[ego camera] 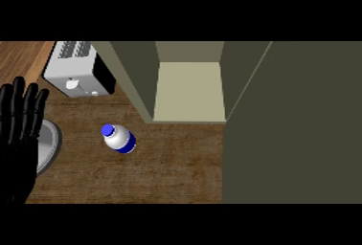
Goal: Pick up the bottled water, place it into the cabinet and close the cabinet
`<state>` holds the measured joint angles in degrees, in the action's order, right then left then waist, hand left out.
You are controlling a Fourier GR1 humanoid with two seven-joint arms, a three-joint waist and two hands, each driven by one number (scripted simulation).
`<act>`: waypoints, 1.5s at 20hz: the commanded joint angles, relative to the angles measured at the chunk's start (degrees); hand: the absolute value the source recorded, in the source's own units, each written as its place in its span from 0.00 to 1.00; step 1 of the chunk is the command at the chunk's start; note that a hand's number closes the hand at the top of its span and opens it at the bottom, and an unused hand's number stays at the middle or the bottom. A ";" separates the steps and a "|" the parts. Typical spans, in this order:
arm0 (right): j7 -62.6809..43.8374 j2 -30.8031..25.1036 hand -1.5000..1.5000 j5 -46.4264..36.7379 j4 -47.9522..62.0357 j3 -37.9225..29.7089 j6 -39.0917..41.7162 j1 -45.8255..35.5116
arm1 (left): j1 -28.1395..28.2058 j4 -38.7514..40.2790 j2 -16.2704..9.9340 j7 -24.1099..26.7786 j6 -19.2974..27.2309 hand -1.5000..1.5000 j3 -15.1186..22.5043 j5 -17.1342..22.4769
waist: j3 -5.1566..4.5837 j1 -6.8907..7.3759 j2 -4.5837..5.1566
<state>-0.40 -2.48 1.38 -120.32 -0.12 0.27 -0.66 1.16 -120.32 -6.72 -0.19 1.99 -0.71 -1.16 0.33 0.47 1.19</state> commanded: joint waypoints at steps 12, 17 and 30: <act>-13.12 -1.98 0.00 10.14 -17.76 6.77 6.77 17.50 | -3.83 1.42 6.69 -16.82 32.45 0.00 28.34 -8.00 | -0.29 -1.76 -1.56; -16.96 -3.10 0.00 13.36 -25.21 4.55 6.40 21.71 | -6.86 -2.50 6.71 -25.94 40.83 0.00 38.27 -17.81 | -0.29 -0.99 -1.41; -21.92 -3.35 0.00 17.78 -30.92 1.49 7.36 22.63 | -10.45 -5.58 6.72 -39.92 46.82 0.00 46.18 -33.13 | -0.31 -1.02 -1.50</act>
<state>-15.69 -6.61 13.11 -139.39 0.29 9.44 20.07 -7.81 -126.19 -0.04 -37.27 46.02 43.14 -31.30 0.06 -0.54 -0.35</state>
